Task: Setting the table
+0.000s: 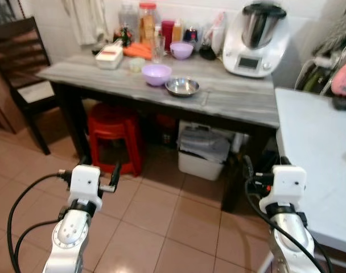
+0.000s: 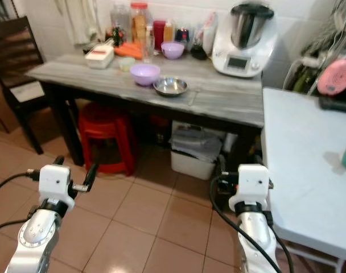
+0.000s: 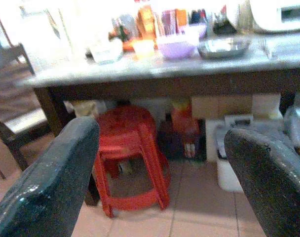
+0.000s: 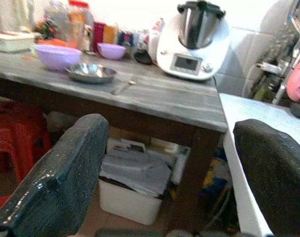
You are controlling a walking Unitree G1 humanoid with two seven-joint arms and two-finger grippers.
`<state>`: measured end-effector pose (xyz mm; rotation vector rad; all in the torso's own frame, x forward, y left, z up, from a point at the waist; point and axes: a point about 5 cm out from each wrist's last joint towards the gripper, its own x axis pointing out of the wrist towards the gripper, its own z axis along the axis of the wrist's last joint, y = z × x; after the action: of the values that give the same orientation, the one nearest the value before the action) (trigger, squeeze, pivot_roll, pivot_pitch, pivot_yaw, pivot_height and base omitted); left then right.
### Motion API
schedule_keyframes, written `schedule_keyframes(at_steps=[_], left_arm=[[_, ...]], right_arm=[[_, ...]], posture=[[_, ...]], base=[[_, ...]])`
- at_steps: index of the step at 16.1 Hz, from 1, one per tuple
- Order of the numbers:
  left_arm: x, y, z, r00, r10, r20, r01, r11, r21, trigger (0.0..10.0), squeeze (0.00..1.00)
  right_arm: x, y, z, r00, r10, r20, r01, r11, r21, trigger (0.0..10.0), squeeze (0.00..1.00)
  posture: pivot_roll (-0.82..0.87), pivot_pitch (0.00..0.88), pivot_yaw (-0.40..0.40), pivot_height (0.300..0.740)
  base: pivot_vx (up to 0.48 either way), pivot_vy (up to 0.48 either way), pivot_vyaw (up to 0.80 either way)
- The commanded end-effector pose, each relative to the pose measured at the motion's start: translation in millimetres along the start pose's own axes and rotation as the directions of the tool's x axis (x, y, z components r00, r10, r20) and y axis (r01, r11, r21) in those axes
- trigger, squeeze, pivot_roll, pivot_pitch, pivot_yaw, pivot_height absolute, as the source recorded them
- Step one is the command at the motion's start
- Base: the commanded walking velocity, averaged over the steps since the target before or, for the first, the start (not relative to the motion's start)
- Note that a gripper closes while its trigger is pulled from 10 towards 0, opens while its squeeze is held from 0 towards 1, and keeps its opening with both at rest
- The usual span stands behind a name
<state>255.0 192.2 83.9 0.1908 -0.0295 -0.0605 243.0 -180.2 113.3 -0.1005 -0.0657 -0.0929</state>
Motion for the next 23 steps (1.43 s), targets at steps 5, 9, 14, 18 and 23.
schedule_keyframes(at_steps=[5,9,14,18,23], left_arm=[[0.1,-5.8,1.7,1.000,-0.030,0.007,0.030,0.999,-0.016,10.0,0.00],[-1.6,-6.4,1.8,0.999,-0.037,0.004,0.037,0.999,-0.018,10.0,0.00],[-1.5,-5.4,4.0,0.999,-0.031,0.008,0.031,0.999,-0.025,10.0,0.00],[0.1,-5.7,4.9,0.999,-0.044,0.009,0.044,0.999,-0.021,10.0,0.00],[1.8,-7.4,5.9,0.998,-0.059,0.008,0.059,0.998,-0.022,10.0,0.00]], right_arm=[[2.2,-0.5,4.4,1.000,0.022,0.004,-0.022,0.999,0.023,10.0,0.00],[2.0,0.0,3.0,1.000,0.023,-0.009,-0.022,0.999,0.046,10.0,0.00],[2.4,0.6,4.5,1.000,0.027,-0.002,-0.027,0.999,0.044,10.0,0.00],[3.0,-0.6,6.2,1.000,0.018,0.006,-0.018,0.999,0.041,10.0,0.00],[2.6,-0.6,6.9,1.000,0.001,0.009,-0.001,0.999,0.054,10.0,0.00]], posture=[[0.01,0.000,-0.022,0.740],[0.02,0.000,-0.025,0.740],[0.02,0.000,-0.022,0.740],[0.02,0.000,-0.013,0.740],[0.02,0.000,0.000,0.740]], base=[[0.000,0.000,0.00],[0.000,-0.182,-0.49],[0.000,-0.283,0.00],[0.000,-0.289,0.00],[0.000,-0.292,0.00]])
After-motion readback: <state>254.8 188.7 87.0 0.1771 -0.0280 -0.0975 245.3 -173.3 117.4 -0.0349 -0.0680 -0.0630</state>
